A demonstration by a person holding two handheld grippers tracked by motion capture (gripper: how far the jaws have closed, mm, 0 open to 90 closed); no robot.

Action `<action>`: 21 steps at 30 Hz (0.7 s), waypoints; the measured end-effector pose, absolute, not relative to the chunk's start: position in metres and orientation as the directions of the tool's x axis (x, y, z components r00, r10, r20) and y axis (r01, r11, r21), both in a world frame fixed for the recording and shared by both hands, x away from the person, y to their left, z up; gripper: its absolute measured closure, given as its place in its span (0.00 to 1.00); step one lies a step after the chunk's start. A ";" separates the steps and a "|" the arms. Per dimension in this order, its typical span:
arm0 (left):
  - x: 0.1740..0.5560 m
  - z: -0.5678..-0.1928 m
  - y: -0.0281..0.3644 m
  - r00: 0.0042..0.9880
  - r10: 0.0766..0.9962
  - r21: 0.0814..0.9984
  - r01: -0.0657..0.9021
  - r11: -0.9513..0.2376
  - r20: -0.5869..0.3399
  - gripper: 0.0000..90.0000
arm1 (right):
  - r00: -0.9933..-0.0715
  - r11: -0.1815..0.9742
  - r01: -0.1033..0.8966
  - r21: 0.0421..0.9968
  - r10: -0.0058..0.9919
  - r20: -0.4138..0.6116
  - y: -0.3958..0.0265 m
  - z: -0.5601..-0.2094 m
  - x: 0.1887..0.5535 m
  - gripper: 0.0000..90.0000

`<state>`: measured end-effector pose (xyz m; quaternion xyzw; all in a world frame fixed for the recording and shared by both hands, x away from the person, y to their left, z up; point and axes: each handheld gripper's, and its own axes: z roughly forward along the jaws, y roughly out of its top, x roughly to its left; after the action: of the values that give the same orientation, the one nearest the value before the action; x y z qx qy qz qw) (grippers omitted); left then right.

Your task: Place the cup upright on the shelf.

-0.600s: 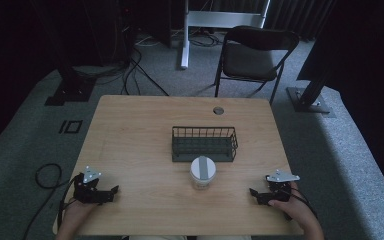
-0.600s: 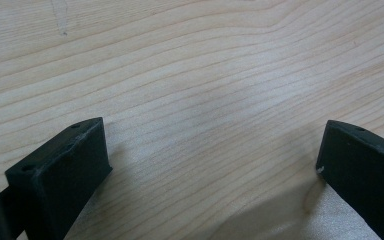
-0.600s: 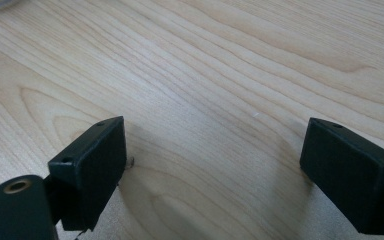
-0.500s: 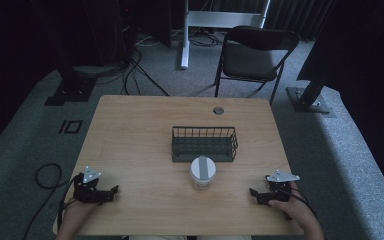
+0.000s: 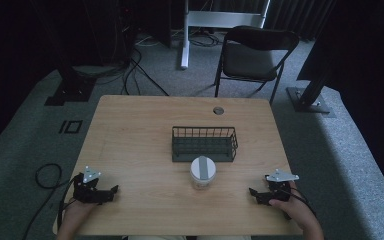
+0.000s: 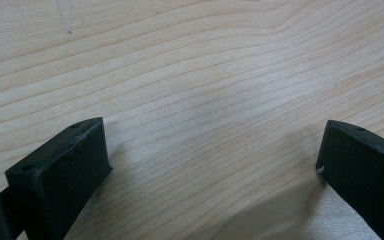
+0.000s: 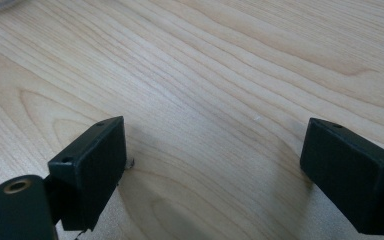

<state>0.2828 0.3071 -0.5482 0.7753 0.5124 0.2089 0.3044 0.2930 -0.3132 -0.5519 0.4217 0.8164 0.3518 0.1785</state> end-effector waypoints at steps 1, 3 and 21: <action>0.283 -0.548 0.307 0.388 0.922 0.686 0.667 -0.290 0.012 0.01 | -0.581 0.397 0.563 0.725 0.814 0.005 -0.313 -0.552 0.293 0.12; 0.283 -0.548 0.307 0.388 0.922 0.685 0.668 -0.290 0.012 0.01 | -0.581 0.397 0.563 0.725 0.814 0.006 -0.313 -0.552 0.293 0.12; 0.283 -0.548 0.307 0.386 0.923 0.685 0.669 -0.289 0.013 0.01 | -0.568 0.388 0.569 0.725 0.823 0.005 -0.309 -0.552 0.291 0.12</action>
<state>0.2826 0.3074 -0.5481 0.7752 0.5133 0.2091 0.3032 0.2912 -0.3089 -0.5517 0.4280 0.8131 0.3504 0.1814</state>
